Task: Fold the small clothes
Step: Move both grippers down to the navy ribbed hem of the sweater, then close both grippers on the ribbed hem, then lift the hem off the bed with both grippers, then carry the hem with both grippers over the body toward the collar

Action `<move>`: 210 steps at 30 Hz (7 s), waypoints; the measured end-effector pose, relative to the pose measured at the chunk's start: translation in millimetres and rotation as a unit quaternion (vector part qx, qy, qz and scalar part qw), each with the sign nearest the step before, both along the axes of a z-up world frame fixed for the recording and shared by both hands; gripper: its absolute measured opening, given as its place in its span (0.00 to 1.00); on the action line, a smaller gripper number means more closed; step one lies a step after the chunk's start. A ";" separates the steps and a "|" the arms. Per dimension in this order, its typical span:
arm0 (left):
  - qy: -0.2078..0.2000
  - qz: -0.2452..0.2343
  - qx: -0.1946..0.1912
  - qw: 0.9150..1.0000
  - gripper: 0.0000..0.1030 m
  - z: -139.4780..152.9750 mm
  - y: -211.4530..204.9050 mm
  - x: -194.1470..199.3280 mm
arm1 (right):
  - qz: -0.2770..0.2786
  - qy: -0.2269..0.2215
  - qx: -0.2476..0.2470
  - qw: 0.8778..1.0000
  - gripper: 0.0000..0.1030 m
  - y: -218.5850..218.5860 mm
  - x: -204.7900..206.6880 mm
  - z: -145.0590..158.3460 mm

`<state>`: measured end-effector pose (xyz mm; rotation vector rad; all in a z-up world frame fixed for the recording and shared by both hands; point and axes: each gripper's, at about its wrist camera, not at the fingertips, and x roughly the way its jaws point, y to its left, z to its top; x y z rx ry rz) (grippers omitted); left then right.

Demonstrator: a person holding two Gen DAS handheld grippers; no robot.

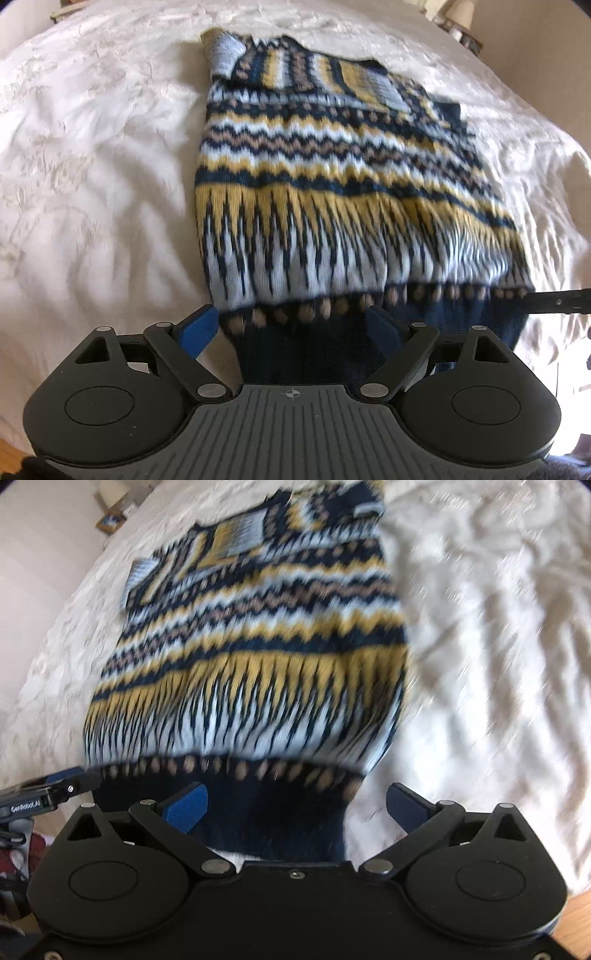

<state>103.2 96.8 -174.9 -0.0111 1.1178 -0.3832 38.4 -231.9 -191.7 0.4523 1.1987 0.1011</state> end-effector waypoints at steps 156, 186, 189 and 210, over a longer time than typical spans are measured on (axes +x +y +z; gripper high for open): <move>-0.131 0.116 -0.131 0.976 0.05 90.1 7.2 68.7 | -0.015 -0.187 0.146 0.971 0.13 -66.0 68.8 82.0; -0.191 -0.241 0.196 0.931 0.35 4.0 -34.3 78.1 | -0.080 -0.139 0.140 0.977 0.13 -74.8 131.7 58.9; -0.211 -0.280 0.197 0.916 0.35 0.8 -44.3 84.3 | -0.088 -0.134 0.139 0.977 0.13 -74.2 131.3 57.4; -0.164 -0.196 0.072 0.964 0.50 13.7 -10.7 173.1 | -0.220 -0.097 0.130 0.962 0.37 -102.4 175.7 22.6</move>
